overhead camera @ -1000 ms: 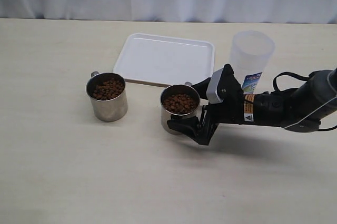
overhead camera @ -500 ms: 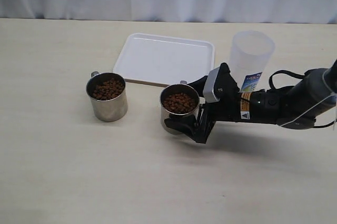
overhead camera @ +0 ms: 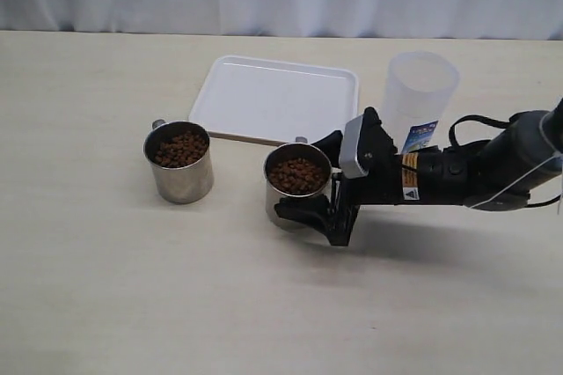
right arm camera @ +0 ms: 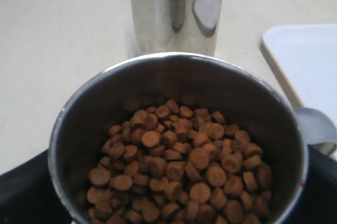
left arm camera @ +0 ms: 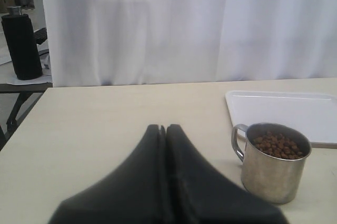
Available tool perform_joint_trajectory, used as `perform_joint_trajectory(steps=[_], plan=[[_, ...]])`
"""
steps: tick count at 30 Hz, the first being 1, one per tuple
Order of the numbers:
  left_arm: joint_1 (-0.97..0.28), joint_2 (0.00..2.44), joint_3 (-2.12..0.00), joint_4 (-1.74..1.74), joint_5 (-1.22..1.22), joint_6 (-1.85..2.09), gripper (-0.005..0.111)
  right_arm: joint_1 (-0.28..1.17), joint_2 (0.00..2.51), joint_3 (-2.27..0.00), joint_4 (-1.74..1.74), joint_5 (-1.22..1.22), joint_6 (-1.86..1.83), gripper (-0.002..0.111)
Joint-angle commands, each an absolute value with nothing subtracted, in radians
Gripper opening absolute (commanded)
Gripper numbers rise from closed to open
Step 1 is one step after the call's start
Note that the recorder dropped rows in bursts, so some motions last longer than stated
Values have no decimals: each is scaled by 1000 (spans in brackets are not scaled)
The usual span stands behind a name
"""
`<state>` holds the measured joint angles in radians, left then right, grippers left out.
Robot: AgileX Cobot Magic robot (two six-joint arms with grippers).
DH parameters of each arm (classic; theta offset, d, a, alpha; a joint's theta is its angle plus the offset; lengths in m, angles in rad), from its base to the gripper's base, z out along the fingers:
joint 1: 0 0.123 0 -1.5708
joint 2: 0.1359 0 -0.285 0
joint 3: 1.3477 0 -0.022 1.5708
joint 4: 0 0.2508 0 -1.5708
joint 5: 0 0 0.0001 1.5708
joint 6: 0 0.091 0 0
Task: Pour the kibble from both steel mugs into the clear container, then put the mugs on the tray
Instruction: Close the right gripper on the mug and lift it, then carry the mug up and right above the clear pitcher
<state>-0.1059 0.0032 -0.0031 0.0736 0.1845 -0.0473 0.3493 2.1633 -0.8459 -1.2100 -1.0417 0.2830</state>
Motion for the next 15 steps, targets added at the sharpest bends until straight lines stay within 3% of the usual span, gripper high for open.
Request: perform_joint_trajectory(steps=[1, 8, 15], plan=[[-111, 0, 0, 71, 177, -50, 0, 346, 2066, -843, -1282, -1105, 384, 5], [-111, 0, 0, 71, 177, -50, 0, 351, 1883, -843, -1400, -1190, 595, 5], [-111, 0, 0, 71, 177, -50, 0, 351, 1663, -839, -1522, -1110, 851, 5]])
